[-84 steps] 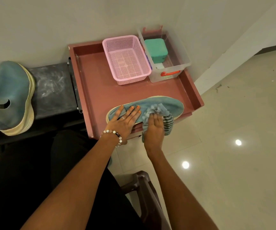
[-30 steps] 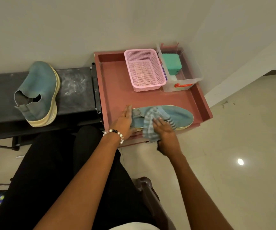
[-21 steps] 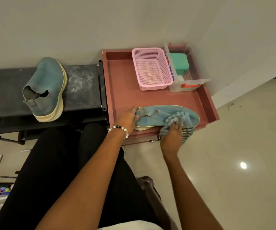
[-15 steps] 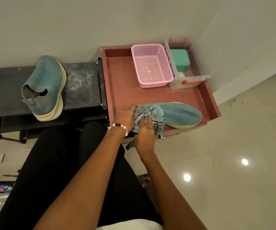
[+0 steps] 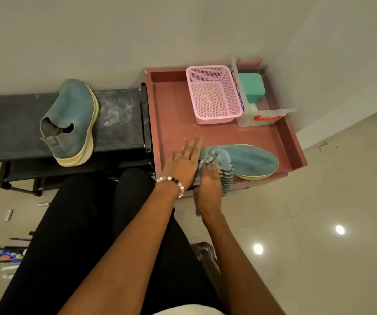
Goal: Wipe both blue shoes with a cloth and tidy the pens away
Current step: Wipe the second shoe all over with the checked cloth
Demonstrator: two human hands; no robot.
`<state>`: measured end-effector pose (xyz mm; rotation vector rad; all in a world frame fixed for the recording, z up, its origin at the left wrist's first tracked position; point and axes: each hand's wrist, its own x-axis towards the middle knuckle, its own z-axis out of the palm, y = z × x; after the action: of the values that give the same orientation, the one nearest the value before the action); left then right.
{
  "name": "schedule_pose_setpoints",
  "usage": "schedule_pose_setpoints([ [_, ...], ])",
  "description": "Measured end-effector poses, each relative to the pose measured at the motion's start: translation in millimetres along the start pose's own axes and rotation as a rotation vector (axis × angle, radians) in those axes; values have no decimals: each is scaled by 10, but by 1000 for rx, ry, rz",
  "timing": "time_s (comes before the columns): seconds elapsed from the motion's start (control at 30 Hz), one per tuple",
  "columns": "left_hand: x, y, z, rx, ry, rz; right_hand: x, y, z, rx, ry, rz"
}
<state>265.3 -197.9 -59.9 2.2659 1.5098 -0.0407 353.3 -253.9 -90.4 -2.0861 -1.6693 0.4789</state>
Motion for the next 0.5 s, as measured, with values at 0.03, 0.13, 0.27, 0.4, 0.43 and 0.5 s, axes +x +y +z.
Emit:
schedule_pose_setpoints([
  [0.03,-19,16,-6,38,3,34,-37,19,8,-4,-15,-94],
  [0.13,-76,13,28,140,14,44,-67,353,-99,-159,-80,-303],
  [0.27,-48,-29,99,278,13,-2,46,638,-350,-221,-66,-296],
  [0.4,49,-28,107,308,-58,-42,60,639,-364,-234,-7,-268],
  [0.43,76,-40,112,297,-65,-49,40,630,-349,-230,-2,-259],
  [0.5,120,-70,127,251,-71,-53,21,586,-335,-226,-6,-228],
])
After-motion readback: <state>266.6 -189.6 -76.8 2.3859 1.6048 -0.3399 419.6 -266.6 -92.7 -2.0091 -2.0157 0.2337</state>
